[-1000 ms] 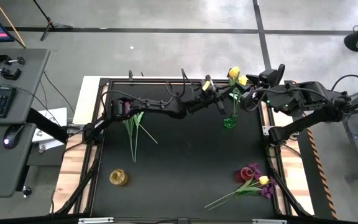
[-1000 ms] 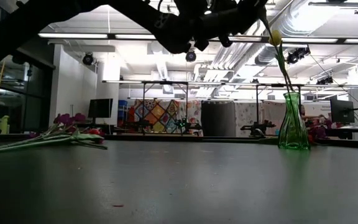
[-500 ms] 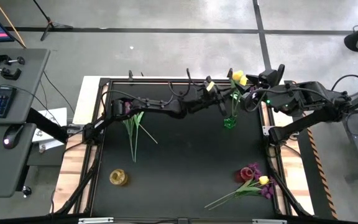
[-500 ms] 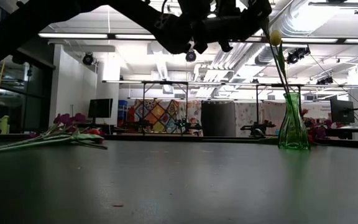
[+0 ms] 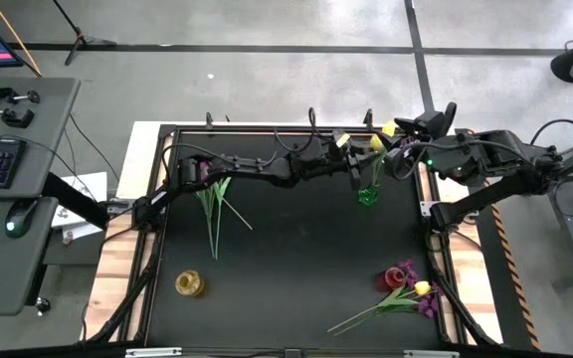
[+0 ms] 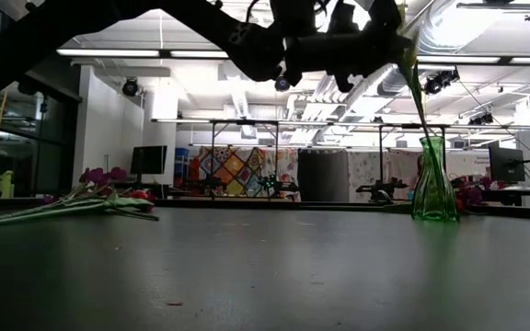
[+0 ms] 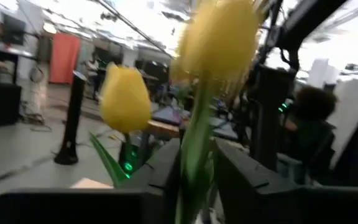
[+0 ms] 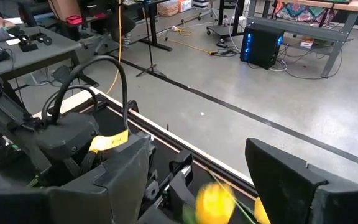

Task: Sort flowers into vase by color
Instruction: Put the top yellow tulip into the green flower vase, then put the yellow tulip into the green flower vase

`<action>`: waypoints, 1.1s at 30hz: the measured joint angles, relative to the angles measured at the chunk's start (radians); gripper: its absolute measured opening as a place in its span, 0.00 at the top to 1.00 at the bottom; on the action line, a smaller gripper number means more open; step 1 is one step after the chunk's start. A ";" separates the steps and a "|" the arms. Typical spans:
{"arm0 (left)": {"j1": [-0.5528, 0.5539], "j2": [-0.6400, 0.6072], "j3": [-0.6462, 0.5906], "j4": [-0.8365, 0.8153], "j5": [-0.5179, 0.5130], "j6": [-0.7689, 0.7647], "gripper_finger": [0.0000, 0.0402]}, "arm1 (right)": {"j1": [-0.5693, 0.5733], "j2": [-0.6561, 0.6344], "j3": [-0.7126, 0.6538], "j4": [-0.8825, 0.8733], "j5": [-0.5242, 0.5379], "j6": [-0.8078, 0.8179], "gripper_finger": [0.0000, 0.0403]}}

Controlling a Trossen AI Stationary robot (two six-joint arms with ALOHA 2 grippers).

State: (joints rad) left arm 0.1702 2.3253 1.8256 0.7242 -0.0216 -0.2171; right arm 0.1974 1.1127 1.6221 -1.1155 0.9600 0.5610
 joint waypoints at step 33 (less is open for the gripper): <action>0.177 -0.461 0.000 -1.076 0.279 0.302 0.49 | 0.000 -0.081 0.000 0.005 -0.115 0.011 0.37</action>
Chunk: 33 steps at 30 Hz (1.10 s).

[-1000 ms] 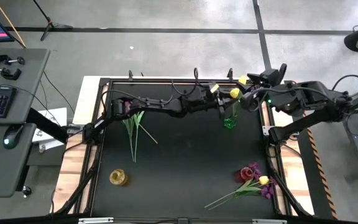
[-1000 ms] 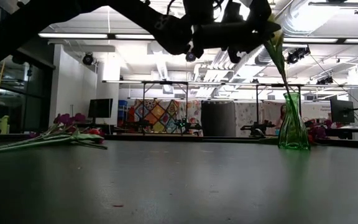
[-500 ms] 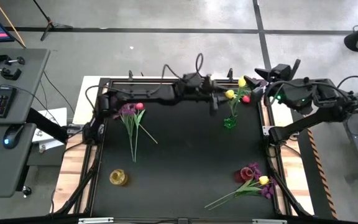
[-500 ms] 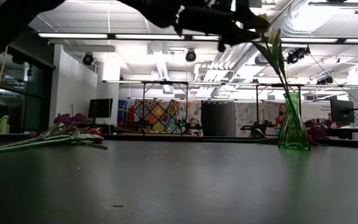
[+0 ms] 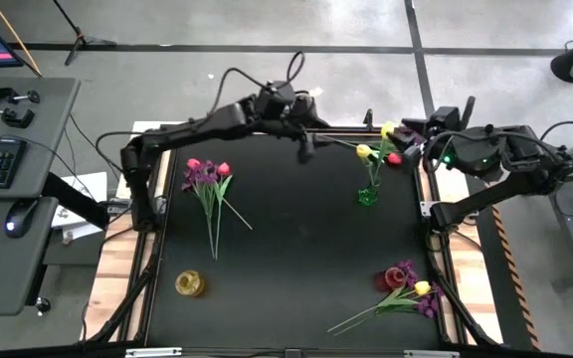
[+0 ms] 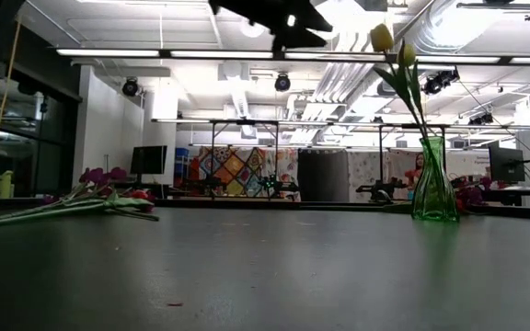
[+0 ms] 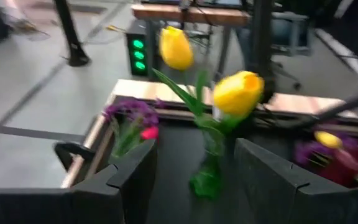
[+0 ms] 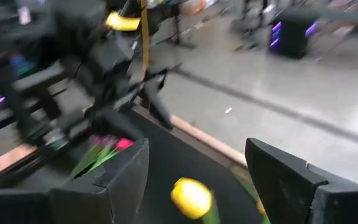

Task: Sort flowers into vase by color
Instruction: Put the yellow tulip into the green flower vase

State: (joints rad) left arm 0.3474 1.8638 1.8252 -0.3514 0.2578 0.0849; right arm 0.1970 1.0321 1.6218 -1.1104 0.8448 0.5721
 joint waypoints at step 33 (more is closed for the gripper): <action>-0.011 -0.244 -0.100 -0.176 0.114 -0.159 0.49 | 0.507 0.427 0.000 -0.165 -0.823 0.703 0.37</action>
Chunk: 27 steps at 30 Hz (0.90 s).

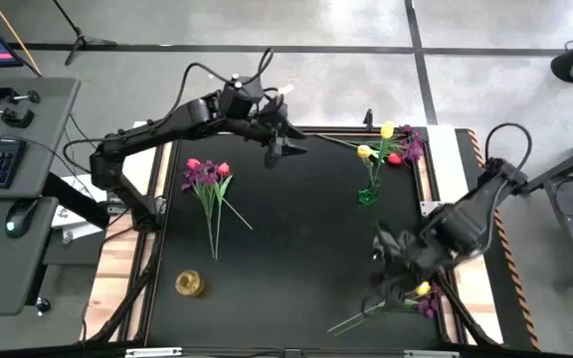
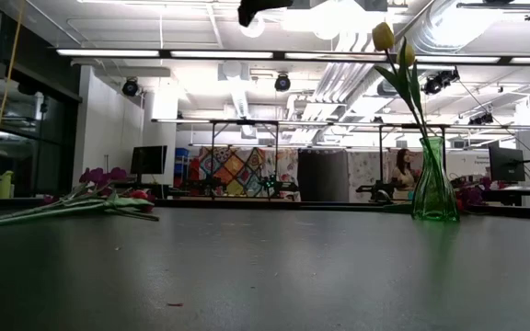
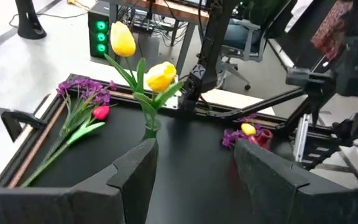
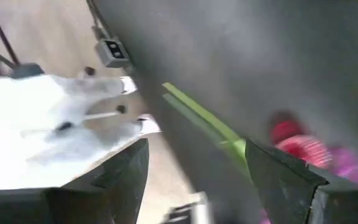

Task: Sort flowers into vase by color
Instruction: Put the yellow tulip into the green flower vase

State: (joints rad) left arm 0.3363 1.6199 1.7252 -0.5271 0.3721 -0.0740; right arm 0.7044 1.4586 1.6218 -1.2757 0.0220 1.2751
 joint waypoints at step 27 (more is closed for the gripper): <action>0.004 -0.363 -0.442 0.195 0.003 -0.225 0.49 | 0.153 0.548 0.000 0.186 -0.034 1.163 0.37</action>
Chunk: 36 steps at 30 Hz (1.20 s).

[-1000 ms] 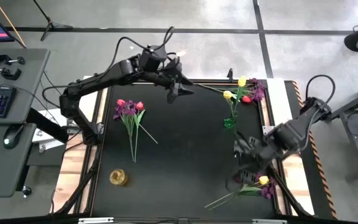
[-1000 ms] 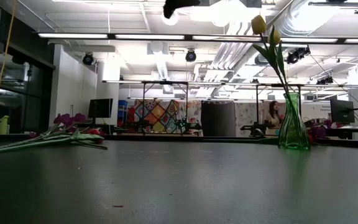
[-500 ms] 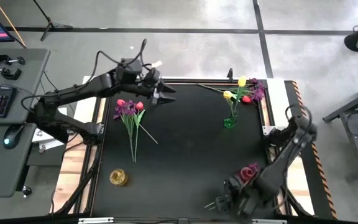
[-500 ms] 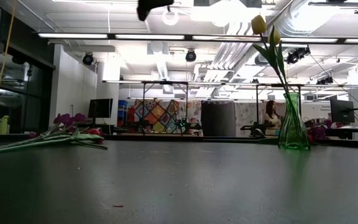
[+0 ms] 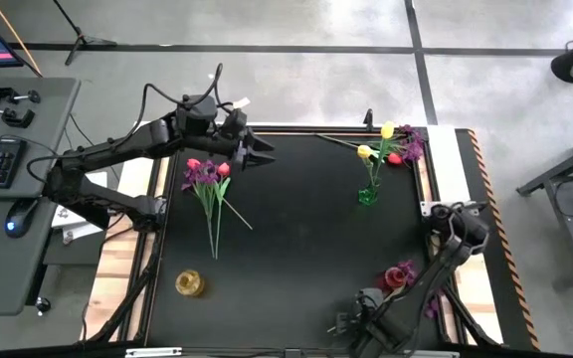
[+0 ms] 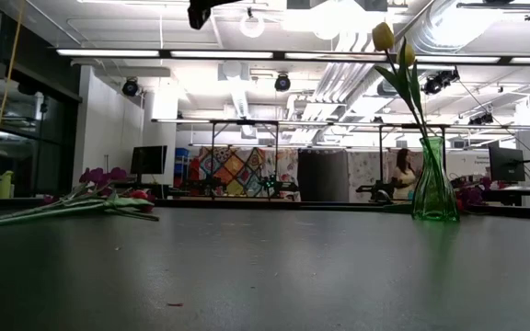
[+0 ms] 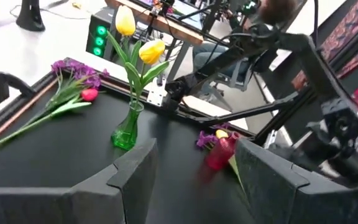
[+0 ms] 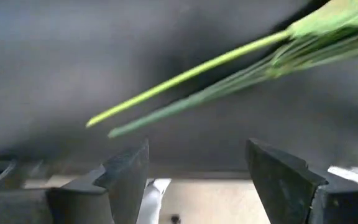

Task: Sort flowers into vase by color
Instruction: Put the yellow tulip into the green flower vase

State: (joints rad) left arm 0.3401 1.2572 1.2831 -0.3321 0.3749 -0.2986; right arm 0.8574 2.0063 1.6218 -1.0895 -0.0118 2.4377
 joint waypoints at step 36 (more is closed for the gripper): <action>0.000 0.000 0.000 0.001 0.001 -0.067 0.49 | -0.024 0.006 -0.203 -0.061 -0.049 0.042 0.37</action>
State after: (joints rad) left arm 0.3397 1.2575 1.2831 -0.3313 0.3756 -0.3656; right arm 0.8329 2.0125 1.4192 -1.1510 -0.0612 2.4794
